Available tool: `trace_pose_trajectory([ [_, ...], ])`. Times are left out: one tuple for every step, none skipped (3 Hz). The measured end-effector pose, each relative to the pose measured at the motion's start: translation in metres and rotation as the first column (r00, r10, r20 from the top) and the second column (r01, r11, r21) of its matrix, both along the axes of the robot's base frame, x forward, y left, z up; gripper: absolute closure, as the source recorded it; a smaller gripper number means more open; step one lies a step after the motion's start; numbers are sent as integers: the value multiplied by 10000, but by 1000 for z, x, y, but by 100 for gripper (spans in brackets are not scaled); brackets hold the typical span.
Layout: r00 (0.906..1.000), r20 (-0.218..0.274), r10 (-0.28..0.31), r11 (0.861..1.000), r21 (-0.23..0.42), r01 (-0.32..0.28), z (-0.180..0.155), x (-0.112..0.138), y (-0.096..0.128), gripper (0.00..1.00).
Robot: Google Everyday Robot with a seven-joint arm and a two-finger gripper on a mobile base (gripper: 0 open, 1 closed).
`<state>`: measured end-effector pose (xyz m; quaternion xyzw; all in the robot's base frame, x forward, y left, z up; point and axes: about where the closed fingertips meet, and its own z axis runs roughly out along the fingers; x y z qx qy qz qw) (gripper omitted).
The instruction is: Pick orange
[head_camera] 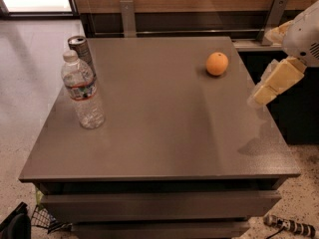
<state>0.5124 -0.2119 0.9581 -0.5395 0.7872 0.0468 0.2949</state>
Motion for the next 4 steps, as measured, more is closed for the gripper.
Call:
trace_pose_trajectory([
  [9938, 917, -625, 9552, 2940, 329, -22, 53, -2, 0],
  [9788, 1631, -1242, 9047, 4237, 442, -27, 78, -16, 0],
  [9609, 2105, -1802, 8791, 4727, 613, -31, 93, -30, 0],
  [9613, 2075, -1812, 8737, 4826, 605, -34, 98, -29, 0],
])
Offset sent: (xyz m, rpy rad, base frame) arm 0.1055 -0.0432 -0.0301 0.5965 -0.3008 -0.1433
